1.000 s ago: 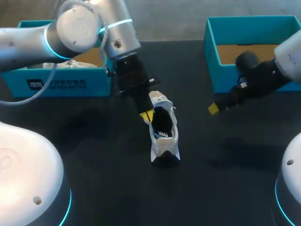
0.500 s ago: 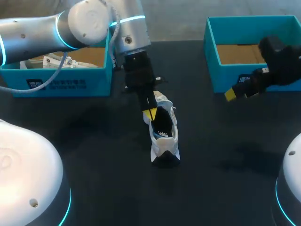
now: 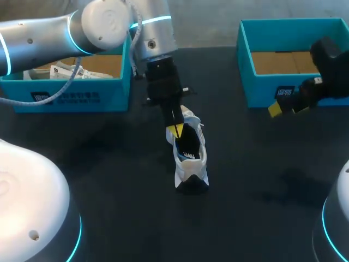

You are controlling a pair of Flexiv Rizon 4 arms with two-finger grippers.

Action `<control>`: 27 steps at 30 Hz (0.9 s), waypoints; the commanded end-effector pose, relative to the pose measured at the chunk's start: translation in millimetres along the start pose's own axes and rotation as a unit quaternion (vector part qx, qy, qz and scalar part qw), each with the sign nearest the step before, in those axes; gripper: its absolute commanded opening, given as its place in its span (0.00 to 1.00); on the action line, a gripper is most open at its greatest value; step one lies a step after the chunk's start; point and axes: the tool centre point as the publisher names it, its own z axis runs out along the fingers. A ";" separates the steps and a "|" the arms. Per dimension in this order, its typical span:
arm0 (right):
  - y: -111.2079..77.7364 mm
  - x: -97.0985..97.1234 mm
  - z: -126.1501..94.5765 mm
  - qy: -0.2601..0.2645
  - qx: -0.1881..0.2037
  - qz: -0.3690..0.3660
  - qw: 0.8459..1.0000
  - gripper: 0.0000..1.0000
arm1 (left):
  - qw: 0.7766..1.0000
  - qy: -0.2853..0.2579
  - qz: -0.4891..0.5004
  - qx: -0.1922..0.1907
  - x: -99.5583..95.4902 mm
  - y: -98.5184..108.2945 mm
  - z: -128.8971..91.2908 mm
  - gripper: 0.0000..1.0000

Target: Take the shoe out of the shoebox, open the shoe tongue, remove and reinsert the insole, then place the shoe into the shoebox

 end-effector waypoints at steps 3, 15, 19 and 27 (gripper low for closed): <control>-0.4 -0.1 1.1 -0.001 0.000 0.000 1.000 1.00 | 1.000 0.001 0.000 -0.001 0.5 -0.3 -0.2 0.00; -0.4 -0.1 1.1 -0.001 0.000 0.000 1.000 1.00 | 0.999 0.024 0.024 -0.039 1.3 5.1 8.5 0.00; -0.4 -0.1 1.1 -0.001 0.000 0.000 1.000 1.00 | 0.998 0.036 0.021 -0.052 2.7 15.9 17.2 0.00; -0.4 -0.1 1.1 -0.001 0.000 0.000 1.000 1.00 | 0.995 0.043 0.022 -0.089 -0.4 34.8 30.3 0.00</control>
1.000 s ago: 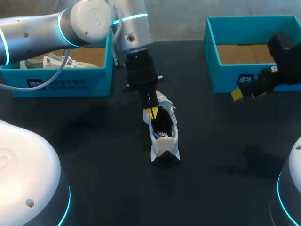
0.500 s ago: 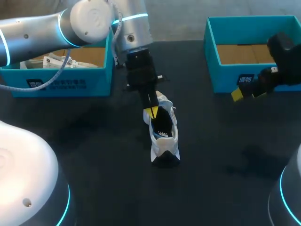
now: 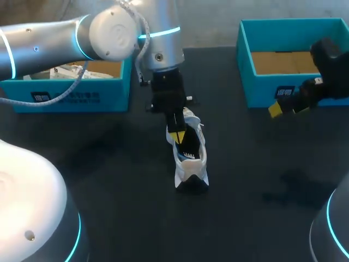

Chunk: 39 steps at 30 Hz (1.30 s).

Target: Take the shoe out of the shoebox, open the shoe tongue, remove and reinsert the insole, then place the shoe into the shoebox

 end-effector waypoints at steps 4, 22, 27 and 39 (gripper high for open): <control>0.5 -0.2 1.5 -0.001 0.001 0.000 1.000 1.00 | 1.000 0.004 0.002 -0.026 -8.6 14.3 12.9 0.00; 0.5 -0.2 1.5 -0.001 0.001 0.000 1.000 1.00 | 0.998 0.050 -0.005 -0.042 -2.2 29.3 42.5 0.00; 0.5 -0.2 1.5 -0.001 0.001 0.000 1.000 1.00 | 0.998 0.053 -0.008 -0.038 1.5 28.0 49.6 0.00; 0.5 -0.2 1.5 -0.001 0.001 0.000 1.000 1.00 | 0.996 0.061 -0.012 -0.060 9.7 23.1 63.5 0.00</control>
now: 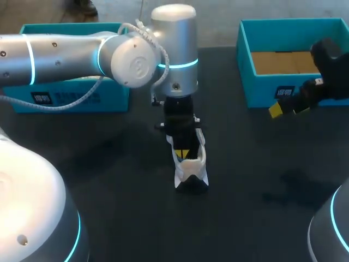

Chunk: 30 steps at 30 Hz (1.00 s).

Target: Take the shoe out of the shoebox, open the shoe tongue, remove and reinsert the insole, then place the shoe into the shoebox

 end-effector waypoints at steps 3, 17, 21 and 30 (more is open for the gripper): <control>1.8 -0.2 1.7 -0.001 0.002 0.001 1.000 1.00 | 1.000 -0.014 0.004 -0.013 3.0 -9.5 -8.3 0.00; 1.8 -0.2 1.7 -0.001 0.002 0.001 1.000 1.00 | 0.999 -0.028 0.021 -0.011 3.1 -26.1 -17.5 0.00; 1.8 -0.2 1.7 -0.001 0.002 0.001 1.000 1.00 | 0.999 -0.023 0.021 -0.010 -1.5 -23.7 -9.9 0.00; 1.8 -0.2 1.7 -0.001 0.002 0.001 1.000 1.00 | 1.000 -0.023 0.015 -0.002 -3.0 -17.5 -4.8 0.00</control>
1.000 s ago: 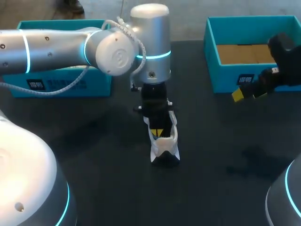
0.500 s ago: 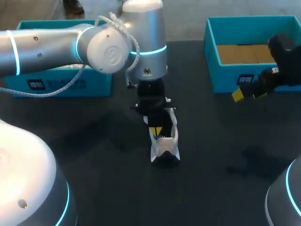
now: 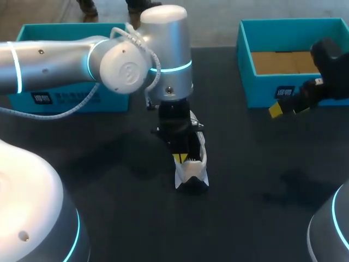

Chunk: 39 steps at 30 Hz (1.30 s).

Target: Take the shoe out of the shoebox, open the shoe tongue, remove and reinsert the insole, then place the shoe into the shoebox

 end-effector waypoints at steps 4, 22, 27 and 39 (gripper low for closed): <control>1.6 -0.3 1.8 -0.001 0.002 0.001 1.000 1.00 | 1.000 -0.013 -0.001 0.000 -2.2 3.5 -13.8 0.00; 1.6 -0.3 1.8 -0.001 0.002 0.001 1.000 1.00 | 1.000 -0.008 -0.001 -0.006 -13.0 8.5 10.0 0.00; 1.6 -0.3 1.8 -0.001 0.002 0.001 1.000 1.00 | 1.000 -0.006 -0.010 0.000 -9.0 11.7 19.9 0.00; 1.6 -0.3 1.8 -0.001 0.002 0.001 1.000 1.00 | 1.000 -0.019 -0.015 -0.010 -8.1 11.7 7.5 0.00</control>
